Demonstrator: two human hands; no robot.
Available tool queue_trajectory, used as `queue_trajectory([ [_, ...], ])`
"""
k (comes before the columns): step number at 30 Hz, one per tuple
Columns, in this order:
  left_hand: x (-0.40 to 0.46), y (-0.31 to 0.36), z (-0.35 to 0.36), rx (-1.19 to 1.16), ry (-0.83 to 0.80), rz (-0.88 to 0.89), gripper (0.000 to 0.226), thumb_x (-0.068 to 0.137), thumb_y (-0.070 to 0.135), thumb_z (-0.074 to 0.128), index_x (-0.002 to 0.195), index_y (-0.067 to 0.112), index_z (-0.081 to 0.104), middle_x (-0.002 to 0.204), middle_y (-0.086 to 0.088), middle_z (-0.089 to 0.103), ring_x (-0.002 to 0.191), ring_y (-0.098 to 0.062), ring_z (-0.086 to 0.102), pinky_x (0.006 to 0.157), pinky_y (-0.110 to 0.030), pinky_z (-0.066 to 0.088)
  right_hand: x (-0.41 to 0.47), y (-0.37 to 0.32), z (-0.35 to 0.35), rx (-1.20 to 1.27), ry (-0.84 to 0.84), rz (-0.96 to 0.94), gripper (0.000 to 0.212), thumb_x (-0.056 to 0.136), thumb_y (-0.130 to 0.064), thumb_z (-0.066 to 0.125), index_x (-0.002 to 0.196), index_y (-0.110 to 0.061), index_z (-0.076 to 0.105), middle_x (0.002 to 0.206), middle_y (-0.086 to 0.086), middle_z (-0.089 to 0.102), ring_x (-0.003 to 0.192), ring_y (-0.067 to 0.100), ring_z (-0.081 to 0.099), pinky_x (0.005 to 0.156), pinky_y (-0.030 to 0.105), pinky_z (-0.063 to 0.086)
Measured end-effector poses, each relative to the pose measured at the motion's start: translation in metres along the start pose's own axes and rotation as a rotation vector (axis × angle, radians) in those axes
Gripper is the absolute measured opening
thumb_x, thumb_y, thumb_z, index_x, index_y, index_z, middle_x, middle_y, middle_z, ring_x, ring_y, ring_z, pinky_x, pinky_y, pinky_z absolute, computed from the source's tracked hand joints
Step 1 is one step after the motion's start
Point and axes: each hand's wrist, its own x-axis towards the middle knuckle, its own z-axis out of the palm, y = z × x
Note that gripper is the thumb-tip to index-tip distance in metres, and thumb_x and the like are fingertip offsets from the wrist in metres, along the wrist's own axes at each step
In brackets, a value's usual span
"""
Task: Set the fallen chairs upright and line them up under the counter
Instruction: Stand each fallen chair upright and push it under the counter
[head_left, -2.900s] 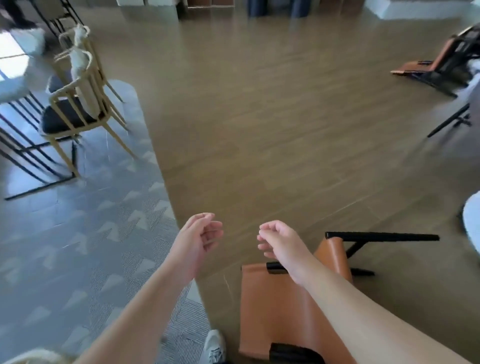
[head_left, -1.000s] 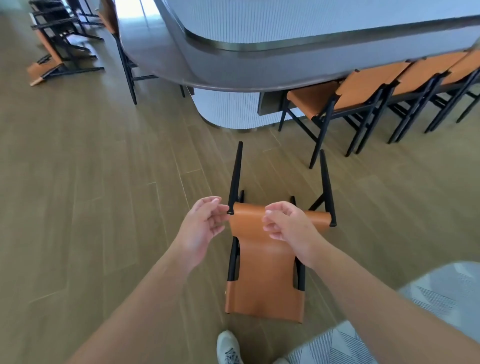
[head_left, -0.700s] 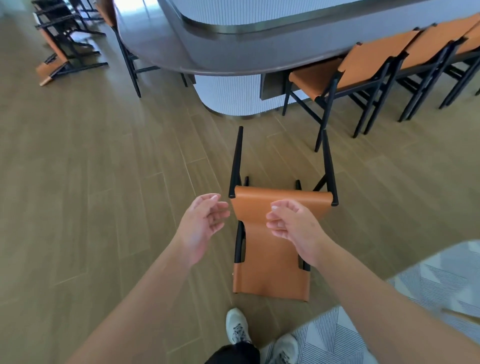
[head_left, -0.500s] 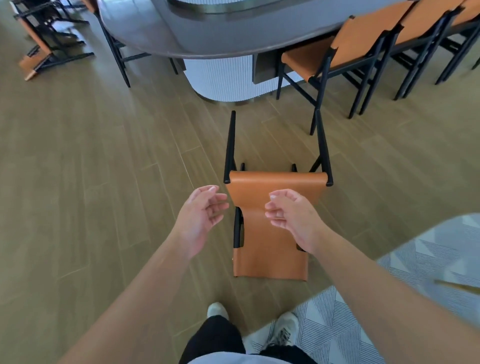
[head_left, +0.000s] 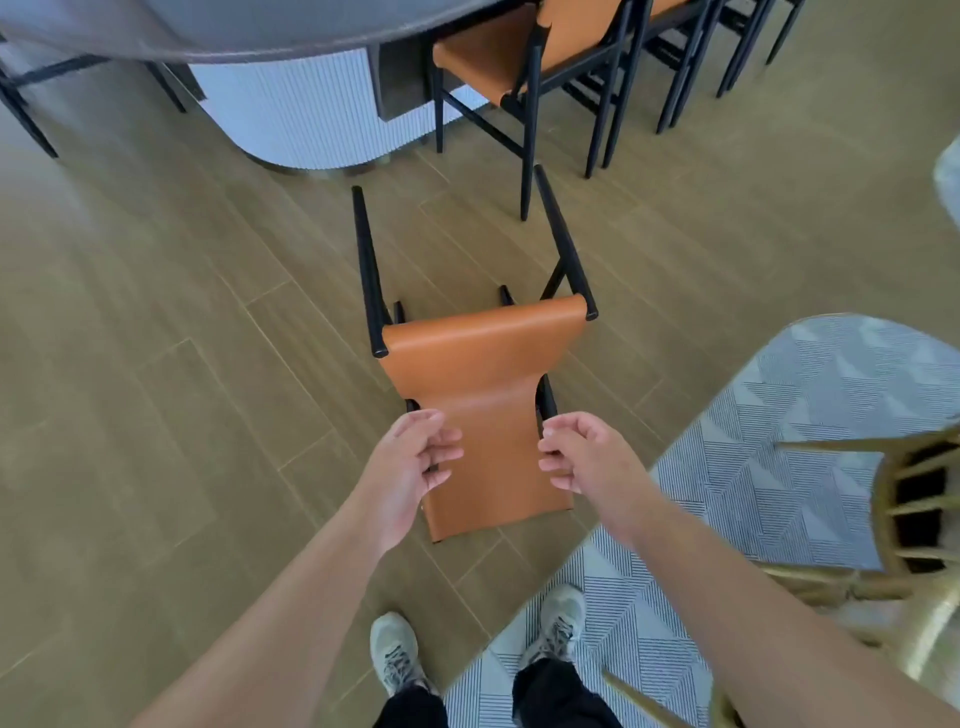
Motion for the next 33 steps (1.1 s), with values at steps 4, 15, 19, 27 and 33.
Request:
queue_trajectory([
  [4, 0.020, -0.008, -0.015, 0.007, 0.015, -0.051, 0.024, 0.098, 0.031, 0.055, 0.117, 0.018, 0.060, 0.100, -0.002, 0.070, 0.088, -0.017, 0.068, 0.079, -0.034, 0.046, 0.010, 0.024, 0.020, 0.004, -0.003, 0.025, 0.024, 0.076, -0.039, 0.060, 0.098, -0.029, 0.066, 0.099, -0.006, 0.070, 0.079, 0.006, 0.070, 0.072, 0.027, 0.052],
  [15, 0.106, -0.077, -0.017, 0.005, 0.103, -0.130, 0.027, 0.099, 0.039, 0.050, 0.112, 0.020, 0.062, 0.101, -0.001, 0.071, 0.092, -0.018, 0.068, 0.081, -0.035, 0.045, 0.112, 0.108, 0.012, -0.160, -0.057, 0.070, 0.013, 0.092, -0.034, 0.056, 0.101, -0.029, 0.063, 0.104, -0.008, 0.066, 0.090, 0.010, 0.068, 0.089, 0.038, 0.055],
  [19, 0.167, -0.146, -0.021, 0.039, 0.120, -0.179, 0.036, 0.096, 0.051, 0.051, 0.112, 0.021, 0.065, 0.099, 0.001, 0.075, 0.088, -0.015, 0.072, 0.079, -0.036, 0.045, 0.170, 0.176, 0.002, -0.190, -0.027, 0.112, 0.011, 0.091, -0.033, 0.057, 0.101, -0.030, 0.062, 0.102, -0.007, 0.066, 0.091, 0.011, 0.067, 0.091, 0.039, 0.054],
  [27, 0.307, -0.303, -0.051, 0.051, 0.186, -0.276, 0.043, 0.092, 0.058, 0.051, 0.104, 0.022, 0.070, 0.097, -0.002, 0.077, 0.078, -0.015, 0.073, 0.073, -0.037, 0.044, 0.296, 0.345, 0.007, -0.191, 0.036, 0.184, 0.013, 0.089, -0.038, 0.058, 0.096, -0.027, 0.059, 0.089, -0.002, 0.065, 0.084, 0.018, 0.064, 0.082, 0.034, 0.052],
  [33, 0.383, -0.391, -0.088, 0.172, 0.213, -0.234, 0.039, 0.098, 0.051, 0.048, 0.108, 0.020, 0.069, 0.098, -0.004, 0.075, 0.081, -0.015, 0.072, 0.072, -0.032, 0.048, 0.383, 0.466, 0.013, -0.378, 0.092, 0.217, 0.033, 0.092, -0.032, 0.057, 0.124, -0.023, 0.051, 0.096, -0.005, 0.059, 0.075, 0.009, 0.056, 0.058, 0.022, 0.038],
])
